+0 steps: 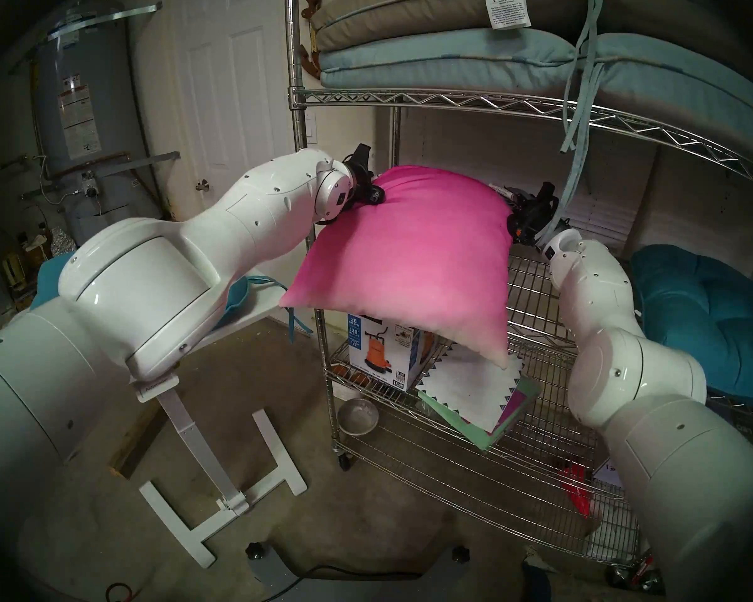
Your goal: Put cushion on the shelf
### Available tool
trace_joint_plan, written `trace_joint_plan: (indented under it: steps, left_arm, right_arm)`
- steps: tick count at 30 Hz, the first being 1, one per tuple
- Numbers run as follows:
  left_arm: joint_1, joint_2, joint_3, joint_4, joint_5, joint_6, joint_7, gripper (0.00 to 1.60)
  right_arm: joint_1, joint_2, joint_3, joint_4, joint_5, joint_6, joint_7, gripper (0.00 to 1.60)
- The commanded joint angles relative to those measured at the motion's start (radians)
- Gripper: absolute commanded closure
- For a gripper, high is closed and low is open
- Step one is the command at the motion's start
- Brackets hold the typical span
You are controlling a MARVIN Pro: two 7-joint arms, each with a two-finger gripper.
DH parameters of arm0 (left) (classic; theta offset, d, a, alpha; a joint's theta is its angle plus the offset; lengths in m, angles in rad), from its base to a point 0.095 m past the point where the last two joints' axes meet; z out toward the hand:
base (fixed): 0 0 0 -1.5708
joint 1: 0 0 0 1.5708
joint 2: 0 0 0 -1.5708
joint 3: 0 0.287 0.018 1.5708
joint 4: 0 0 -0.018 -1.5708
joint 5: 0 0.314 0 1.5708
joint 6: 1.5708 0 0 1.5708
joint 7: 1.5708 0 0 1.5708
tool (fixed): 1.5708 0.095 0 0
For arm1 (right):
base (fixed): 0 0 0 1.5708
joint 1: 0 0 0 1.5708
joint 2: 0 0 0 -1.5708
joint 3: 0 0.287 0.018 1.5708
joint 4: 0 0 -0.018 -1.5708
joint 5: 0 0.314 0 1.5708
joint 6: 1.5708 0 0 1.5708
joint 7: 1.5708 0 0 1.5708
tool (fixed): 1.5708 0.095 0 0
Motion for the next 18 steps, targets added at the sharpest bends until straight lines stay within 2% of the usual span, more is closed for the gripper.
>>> trace_joint_plan:
  steps: [1, 14, 15, 16, 17, 18]
  left_arm:
    - [-0.02, -0.026, 0.017, 0.001, 0.02, 0.004, 0.022, 1.6]
    - [-0.026, -0.046, 0.051, 0.019, 0.052, 0.007, 0.04, 1.6]
    - [-0.027, -0.048, 0.054, 0.02, 0.055, 0.006, 0.041, 0.0]
    - [-0.028, -0.051, 0.054, 0.02, 0.055, 0.008, 0.043, 0.0]
    - [-0.029, -0.053, 0.056, 0.02, 0.057, 0.009, 0.048, 0.0]
    - [-0.03, -0.057, 0.056, 0.019, 0.059, 0.012, 0.055, 0.0]
  right_arm:
    - [0.027, 0.018, 0.005, 0.006, -0.003, 0.014, -0.006, 1.6]
    - [0.023, 0.032, 0.016, 0.03, -0.025, 0.019, -0.009, 1.6]
    - [0.022, 0.033, 0.017, 0.032, -0.027, 0.019, -0.009, 1.6]
    - [0.021, 0.034, 0.017, 0.034, -0.028, 0.019, -0.009, 1.51]
    - [0.021, 0.034, 0.019, 0.036, -0.029, 0.02, -0.011, 0.1]
    - [0.022, 0.033, 0.019, 0.038, -0.031, 0.022, -0.011, 0.0]
